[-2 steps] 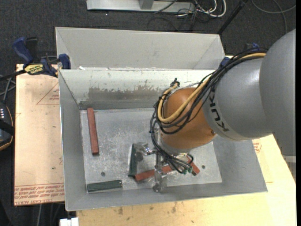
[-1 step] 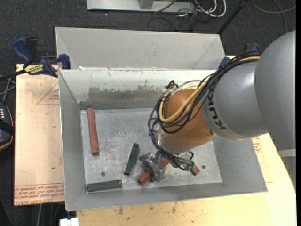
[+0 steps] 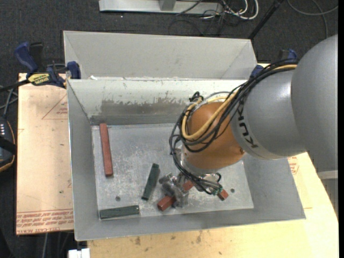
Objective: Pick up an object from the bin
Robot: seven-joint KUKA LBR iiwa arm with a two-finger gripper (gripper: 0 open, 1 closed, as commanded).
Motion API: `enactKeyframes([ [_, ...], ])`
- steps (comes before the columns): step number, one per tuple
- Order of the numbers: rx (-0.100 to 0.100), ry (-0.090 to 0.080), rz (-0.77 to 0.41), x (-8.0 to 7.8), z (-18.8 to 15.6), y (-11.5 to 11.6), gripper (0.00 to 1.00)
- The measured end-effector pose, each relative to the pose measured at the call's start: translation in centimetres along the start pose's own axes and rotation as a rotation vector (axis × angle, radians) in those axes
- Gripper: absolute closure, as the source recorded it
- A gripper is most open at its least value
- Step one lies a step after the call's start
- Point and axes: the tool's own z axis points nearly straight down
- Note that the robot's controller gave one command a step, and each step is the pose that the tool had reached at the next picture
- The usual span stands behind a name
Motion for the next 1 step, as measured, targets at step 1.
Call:
enactKeyframes([
  [1,0.001,-0.002,-0.047,1.57,-14.35,-0.98,1.0],
])
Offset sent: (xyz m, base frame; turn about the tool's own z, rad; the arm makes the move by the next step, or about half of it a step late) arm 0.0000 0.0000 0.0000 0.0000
